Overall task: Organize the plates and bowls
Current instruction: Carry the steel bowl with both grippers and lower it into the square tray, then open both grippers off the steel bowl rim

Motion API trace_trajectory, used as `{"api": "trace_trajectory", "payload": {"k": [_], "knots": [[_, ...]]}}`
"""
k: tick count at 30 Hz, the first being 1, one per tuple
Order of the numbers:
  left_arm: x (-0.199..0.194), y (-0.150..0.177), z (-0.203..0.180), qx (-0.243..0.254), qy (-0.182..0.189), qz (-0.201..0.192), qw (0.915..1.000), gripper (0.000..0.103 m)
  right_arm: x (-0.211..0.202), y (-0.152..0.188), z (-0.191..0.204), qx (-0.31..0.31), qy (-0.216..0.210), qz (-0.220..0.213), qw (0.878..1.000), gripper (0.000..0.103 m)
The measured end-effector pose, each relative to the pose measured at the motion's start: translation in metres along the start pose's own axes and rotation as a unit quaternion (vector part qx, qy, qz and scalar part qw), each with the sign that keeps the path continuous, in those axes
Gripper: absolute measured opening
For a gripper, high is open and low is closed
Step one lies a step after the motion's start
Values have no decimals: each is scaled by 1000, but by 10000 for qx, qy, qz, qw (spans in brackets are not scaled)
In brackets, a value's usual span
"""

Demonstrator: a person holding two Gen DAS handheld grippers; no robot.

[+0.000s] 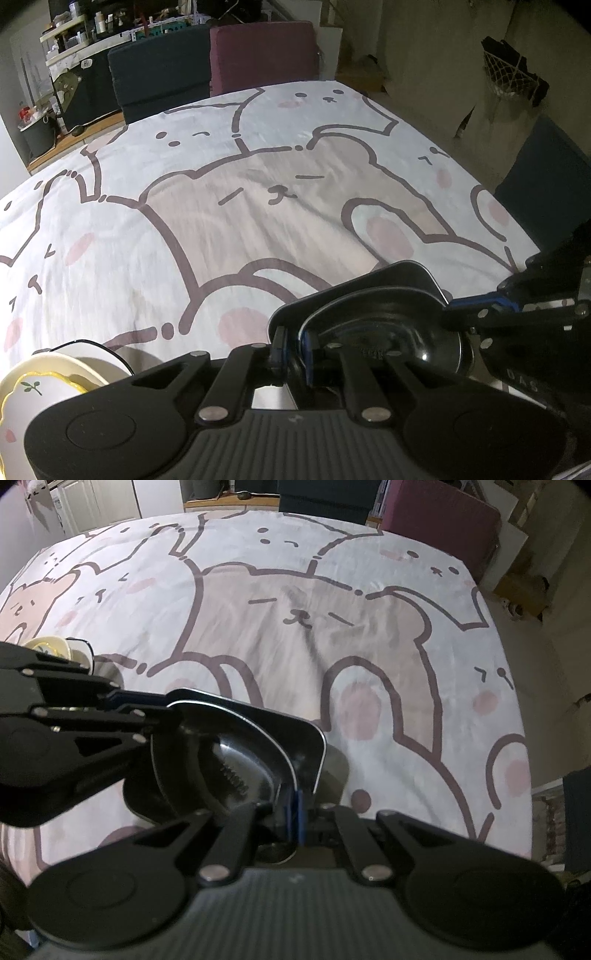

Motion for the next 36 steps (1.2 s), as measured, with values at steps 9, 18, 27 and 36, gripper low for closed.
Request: {"api": "trace_trajectory", "payload": {"k": [9,18,27,36], "knots": [[3,-1,-2,115,-82,-4,9999,12,4,-1,1,-5,44,54,10000,5],[4,-4,3,15,26,2,10000,11,6,-3,0,58,-23,82,9999,5],[-8,-9,8,-162,224,-126,9995,16,1,-2,-2,203,-246,38,9995,8],[-29,-4,10,-293,550,-265,9977,41,-24,2,-18,598,-611,-393,9956,50]]}}
Point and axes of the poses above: each gripper's, at about its wrist camera, not at the fingertips, and x roughly the way its jaws point, z to its left, y to its underside, the point moved 8 cm from there along x, roughly the way its jaws point, and after that the axes turned 10 degrees about z, right-handed, at the moved point
